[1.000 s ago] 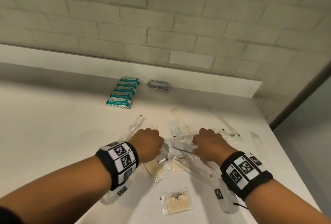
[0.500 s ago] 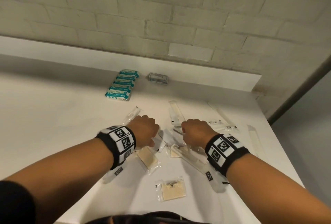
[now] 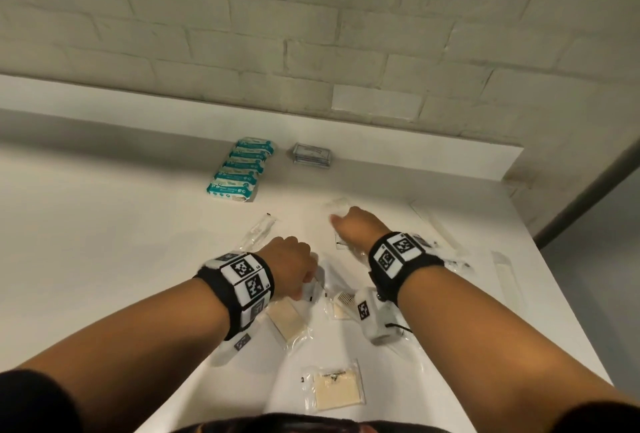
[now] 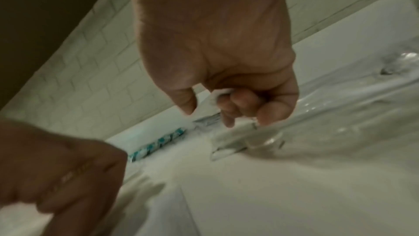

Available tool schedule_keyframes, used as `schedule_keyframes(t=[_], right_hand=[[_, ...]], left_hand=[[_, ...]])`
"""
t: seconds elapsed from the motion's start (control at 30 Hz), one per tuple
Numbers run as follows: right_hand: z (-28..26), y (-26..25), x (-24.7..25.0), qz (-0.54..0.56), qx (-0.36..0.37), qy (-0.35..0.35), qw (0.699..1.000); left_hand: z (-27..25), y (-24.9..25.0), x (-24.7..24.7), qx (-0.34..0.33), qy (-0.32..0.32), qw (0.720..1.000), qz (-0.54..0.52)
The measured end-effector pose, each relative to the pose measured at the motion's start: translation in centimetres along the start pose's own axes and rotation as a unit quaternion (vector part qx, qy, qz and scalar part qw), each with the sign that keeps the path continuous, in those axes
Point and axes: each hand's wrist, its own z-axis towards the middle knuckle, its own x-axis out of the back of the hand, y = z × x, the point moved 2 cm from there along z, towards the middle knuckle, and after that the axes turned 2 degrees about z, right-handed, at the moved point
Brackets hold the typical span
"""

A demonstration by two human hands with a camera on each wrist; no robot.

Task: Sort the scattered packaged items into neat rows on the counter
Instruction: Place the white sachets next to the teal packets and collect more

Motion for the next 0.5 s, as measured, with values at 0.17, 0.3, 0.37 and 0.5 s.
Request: schedule_keyframes(t=[0.17,0.3,0.37,0.5], right_hand=[[1.5,0.3,-2.3,-0.122,0.018,-0.018,0.992],[1.4,1.4,-1.5,-0.187,0.061,-0.072,0.978],[0.6,2.1,-1.0,-0.195,0.093,-0.066,0.974],[-0.7,3.0,-1.0,-0.160,0.138,-0.024,0.977]], left_hand=[[0.2,-0.2,0.0,-0.047,0.056,0.997,-0.024],[0.8,0.2,-0.1,-0.108,0.071,0.991,-0.040],[1.0,0.5,-0.2,-0.092,0.055,0.993,-0.037],[1.2,1.0,-0.1,-0.069,0.068,0.995,-0.012]])
